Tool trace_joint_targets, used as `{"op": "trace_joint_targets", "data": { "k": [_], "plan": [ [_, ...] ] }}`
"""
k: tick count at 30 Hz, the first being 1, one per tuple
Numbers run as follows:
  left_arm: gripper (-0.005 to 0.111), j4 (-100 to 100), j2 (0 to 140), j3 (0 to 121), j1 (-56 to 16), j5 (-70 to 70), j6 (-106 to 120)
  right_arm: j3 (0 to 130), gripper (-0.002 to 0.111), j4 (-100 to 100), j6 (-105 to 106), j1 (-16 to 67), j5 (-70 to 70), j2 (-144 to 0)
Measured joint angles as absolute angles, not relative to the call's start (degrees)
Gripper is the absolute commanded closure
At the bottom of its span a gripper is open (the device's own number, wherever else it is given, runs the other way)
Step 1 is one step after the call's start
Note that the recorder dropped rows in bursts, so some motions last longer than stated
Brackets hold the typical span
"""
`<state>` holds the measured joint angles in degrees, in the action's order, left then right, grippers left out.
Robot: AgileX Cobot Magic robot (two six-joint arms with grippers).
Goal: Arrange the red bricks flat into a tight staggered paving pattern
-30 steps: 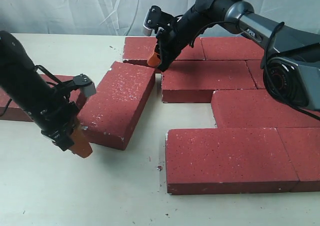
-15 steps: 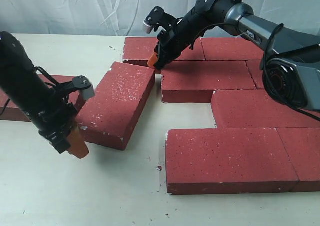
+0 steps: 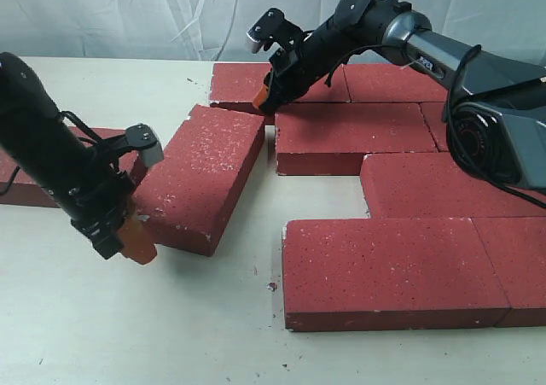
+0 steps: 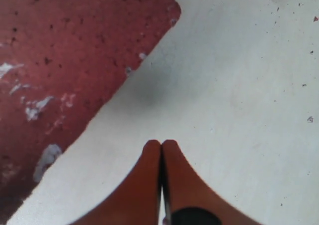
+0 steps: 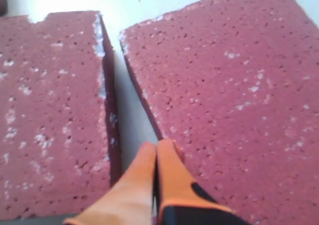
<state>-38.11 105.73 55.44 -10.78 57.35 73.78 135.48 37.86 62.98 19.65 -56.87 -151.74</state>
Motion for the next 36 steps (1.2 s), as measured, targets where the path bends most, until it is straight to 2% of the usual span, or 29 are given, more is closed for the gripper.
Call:
{"op": "trace_joint_targets", "data": {
  "k": [13, 26, 30, 36],
  "plan": [
    [0.106, -38.01, 105.76, 55.35, -10.78, 50.93, 73.93, 135.48, 0.109, 38.27, 61.7, 19.65, -64.79, -150.94],
    [0.106, -27.59, 103.82, 55.35, -10.78, 47.16, 66.27, 134.76, 0.109, 30.81, 48.49, 21.27, -68.95, -146.2],
    [0.106, -26.03, 101.79, 55.35, -10.78, 47.16, 65.38, 130.14, 0.109, 25.61, 46.61, 22.69, -68.95, -143.35],
    [0.106, -24.43, 101.27, 55.23, -10.78, 46.79, 65.16, 116.55, 0.109, 24.4, 45.96, 23.06, -65.94, -134.82]
  ]
}}
